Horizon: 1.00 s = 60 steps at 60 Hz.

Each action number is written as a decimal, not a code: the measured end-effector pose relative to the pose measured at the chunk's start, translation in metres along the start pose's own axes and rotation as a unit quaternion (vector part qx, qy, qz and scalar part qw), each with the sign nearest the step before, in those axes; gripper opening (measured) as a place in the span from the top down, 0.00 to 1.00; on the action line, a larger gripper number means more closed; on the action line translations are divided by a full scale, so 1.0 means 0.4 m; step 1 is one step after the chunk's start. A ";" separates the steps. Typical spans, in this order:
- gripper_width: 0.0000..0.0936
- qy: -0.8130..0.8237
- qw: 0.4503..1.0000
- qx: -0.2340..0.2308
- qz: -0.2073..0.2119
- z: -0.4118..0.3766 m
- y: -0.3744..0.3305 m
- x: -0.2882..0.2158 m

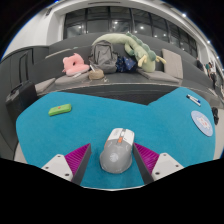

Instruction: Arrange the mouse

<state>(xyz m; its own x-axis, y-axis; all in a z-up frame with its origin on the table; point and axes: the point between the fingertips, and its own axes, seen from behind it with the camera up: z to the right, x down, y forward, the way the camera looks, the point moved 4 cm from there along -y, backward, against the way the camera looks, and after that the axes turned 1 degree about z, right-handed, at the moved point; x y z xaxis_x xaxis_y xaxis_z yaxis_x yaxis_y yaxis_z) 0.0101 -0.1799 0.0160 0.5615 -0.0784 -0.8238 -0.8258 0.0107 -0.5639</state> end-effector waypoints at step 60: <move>0.60 -0.033 0.998 0.008 0.057 0.470 -0.079 -0.344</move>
<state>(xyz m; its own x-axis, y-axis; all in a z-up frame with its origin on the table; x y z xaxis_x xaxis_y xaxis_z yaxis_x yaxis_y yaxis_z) -0.0311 0.0179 0.1360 0.4666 -0.0091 -0.8844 -0.8839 0.0310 -0.4666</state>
